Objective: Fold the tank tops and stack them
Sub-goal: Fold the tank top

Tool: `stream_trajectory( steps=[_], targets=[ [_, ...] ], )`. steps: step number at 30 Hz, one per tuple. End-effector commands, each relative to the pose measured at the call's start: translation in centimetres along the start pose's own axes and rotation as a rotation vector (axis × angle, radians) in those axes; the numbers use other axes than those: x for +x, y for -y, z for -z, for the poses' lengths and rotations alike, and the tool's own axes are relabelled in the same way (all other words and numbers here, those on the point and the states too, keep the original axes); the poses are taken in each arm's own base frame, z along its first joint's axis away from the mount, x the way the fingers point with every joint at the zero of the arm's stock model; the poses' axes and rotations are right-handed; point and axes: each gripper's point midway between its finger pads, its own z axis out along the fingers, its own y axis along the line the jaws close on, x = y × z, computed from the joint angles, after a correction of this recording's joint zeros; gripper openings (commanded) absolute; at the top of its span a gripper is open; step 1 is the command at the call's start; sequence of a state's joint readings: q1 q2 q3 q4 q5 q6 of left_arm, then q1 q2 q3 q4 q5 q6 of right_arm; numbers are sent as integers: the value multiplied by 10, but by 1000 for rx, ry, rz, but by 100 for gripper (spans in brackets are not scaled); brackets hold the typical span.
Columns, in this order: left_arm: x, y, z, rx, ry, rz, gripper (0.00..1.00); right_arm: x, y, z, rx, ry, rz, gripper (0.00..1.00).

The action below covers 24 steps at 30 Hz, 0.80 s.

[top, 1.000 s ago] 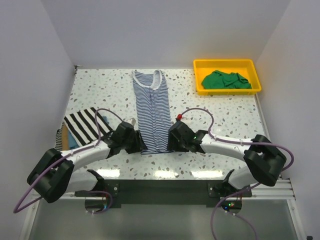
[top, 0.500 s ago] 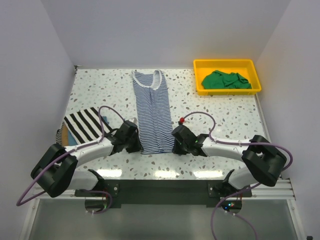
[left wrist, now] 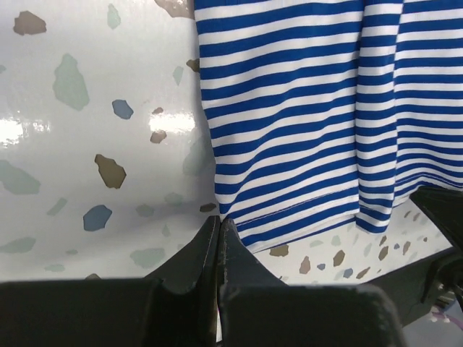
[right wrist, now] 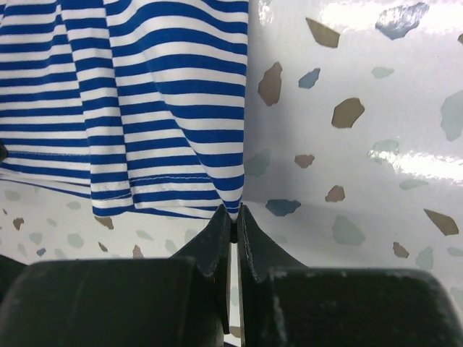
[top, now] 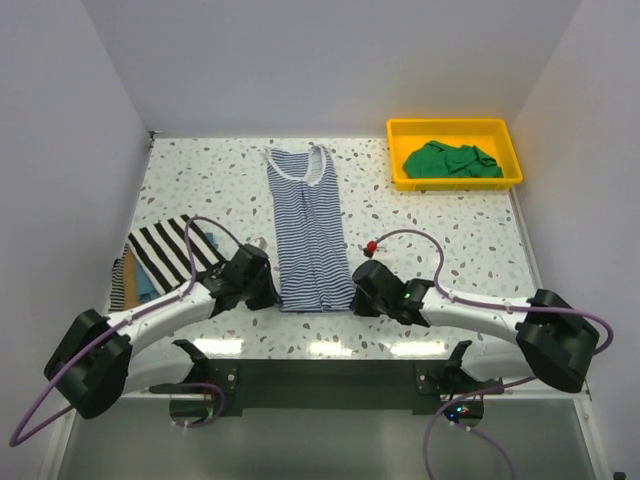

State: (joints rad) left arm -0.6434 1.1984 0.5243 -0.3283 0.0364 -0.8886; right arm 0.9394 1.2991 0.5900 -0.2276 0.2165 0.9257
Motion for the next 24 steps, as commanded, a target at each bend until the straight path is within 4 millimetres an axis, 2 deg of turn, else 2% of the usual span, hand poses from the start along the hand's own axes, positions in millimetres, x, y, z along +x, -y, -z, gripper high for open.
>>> stream_trajectory(
  steps=[1,5,6,8,9,10,13,15,16,17,19,20,21,22,23,24],
  targets=[
    [18,-17,8,-35,-32,57,0,15,16,8,60,2,25,0],
    [40,-17,11,2,-59,88,0,34,6,17,35,-16,47,0],
    [53,-20,12,-2,-85,69,0,36,4,19,35,-9,55,0],
    [59,-15,17,15,-77,84,0,47,-3,29,15,-6,78,0],
    [72,-13,21,14,-98,49,0,49,-5,34,15,2,85,0],
    [74,-13,24,7,-86,41,0,53,-3,40,27,18,113,0],
    [86,-5,38,12,-87,14,0,47,-14,56,1,61,120,0],
    [80,0,47,11,-59,13,0,39,-29,67,-33,81,129,0],
    [73,2,49,11,-28,13,0,35,-28,70,-19,93,142,0],
    [67,5,54,17,-2,12,0,26,-39,76,-33,113,149,0],
    [46,19,64,30,72,5,0,20,-42,78,-13,120,176,0],
    [40,21,65,19,87,-13,0,9,-51,82,-15,151,185,2],
    [27,30,70,26,114,-1,0,8,-52,77,7,142,204,2],
    [20,33,71,29,124,-20,0,-1,-51,74,26,139,206,2],
    [14,34,68,21,127,-24,0,-9,-59,74,16,138,196,0],
    [-6,39,69,38,166,9,0,-9,-60,70,15,114,201,0]
  ],
)
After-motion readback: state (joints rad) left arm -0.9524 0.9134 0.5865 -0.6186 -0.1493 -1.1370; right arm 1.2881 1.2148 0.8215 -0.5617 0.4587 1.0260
